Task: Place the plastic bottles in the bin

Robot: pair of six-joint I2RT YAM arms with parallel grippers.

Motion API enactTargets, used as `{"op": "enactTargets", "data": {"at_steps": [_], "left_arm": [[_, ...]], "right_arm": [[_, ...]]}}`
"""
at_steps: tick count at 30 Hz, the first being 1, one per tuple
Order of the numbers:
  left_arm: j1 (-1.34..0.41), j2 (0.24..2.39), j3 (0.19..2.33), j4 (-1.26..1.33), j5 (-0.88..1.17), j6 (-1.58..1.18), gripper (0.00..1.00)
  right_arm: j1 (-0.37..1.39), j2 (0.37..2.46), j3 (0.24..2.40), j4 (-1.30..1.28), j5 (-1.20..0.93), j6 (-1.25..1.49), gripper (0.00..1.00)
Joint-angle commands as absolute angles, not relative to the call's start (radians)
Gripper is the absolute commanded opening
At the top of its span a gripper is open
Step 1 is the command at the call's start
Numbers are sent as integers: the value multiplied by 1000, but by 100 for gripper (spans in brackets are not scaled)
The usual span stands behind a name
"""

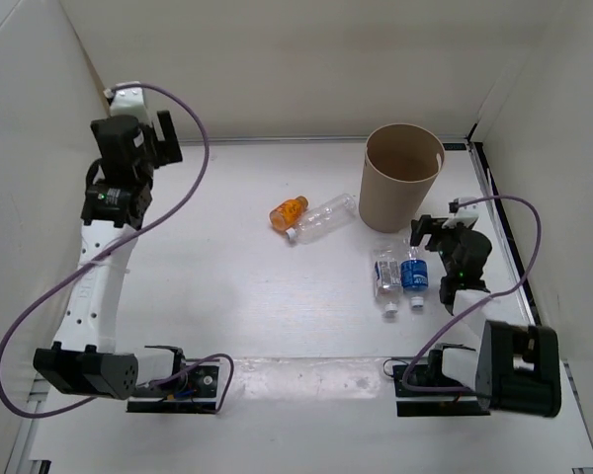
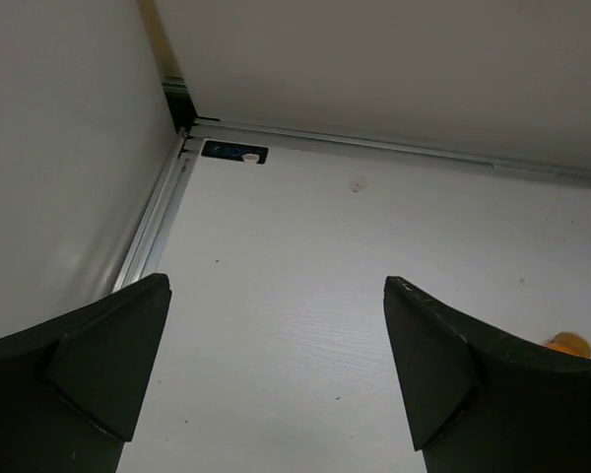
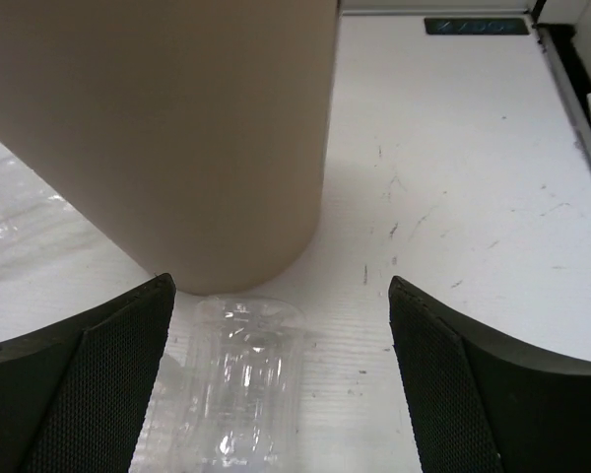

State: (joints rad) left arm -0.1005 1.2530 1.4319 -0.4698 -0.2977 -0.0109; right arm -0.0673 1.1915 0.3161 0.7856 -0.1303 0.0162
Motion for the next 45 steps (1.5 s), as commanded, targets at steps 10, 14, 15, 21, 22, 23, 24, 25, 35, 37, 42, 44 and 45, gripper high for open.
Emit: {"op": "enactTargets", "data": {"at_steps": [10, 14, 15, 21, 22, 23, 24, 25, 35, 37, 42, 44, 45], "left_arm": [[-63, 1357, 1666, -917, -200, -253, 100], [-112, 1403, 1646, -807, -7, -235, 100], [-120, 1443, 1641, -789, 17, -220, 100], [-253, 1701, 1732, -739, 123, -112, 100], [-305, 1759, 1793, -750, 135, -101, 100], [-322, 1787, 1807, -747, 132, -72, 100], [-349, 1852, 1836, -744, 118, -71, 100], [-386, 1880, 1868, -735, 109, -68, 100], [-476, 2126, 2023, -779, 63, -32, 100], [-477, 2135, 2017, -776, 66, -35, 100], [-477, 2180, 2019, -778, 69, -29, 100], [-476, 2195, 2022, -778, 69, -34, 100], [-474, 2210, 2040, -785, 64, -32, 100]], "right_arm": [[-133, 588, 354, 291, -94, 133, 90], [-140, 425, 431, -31, -66, 126, 90], [-138, 416, 437, -67, -95, 95, 90], [-215, 361, 459, -196, -190, 34, 90], [-239, 354, 460, -198, -240, 5, 90], [-268, 350, 459, -207, -253, 5, 90], [-287, 333, 460, -207, -259, 5, 90], [-326, 327, 462, -213, -271, 5, 90], [-459, 284, 548, -351, -376, -77, 90], [-454, 282, 567, -382, -376, -75, 90], [-466, 279, 583, -403, -373, -48, 90], [-472, 281, 583, -396, -370, -46, 90], [-477, 284, 586, -397, -371, -41, 90]]}}
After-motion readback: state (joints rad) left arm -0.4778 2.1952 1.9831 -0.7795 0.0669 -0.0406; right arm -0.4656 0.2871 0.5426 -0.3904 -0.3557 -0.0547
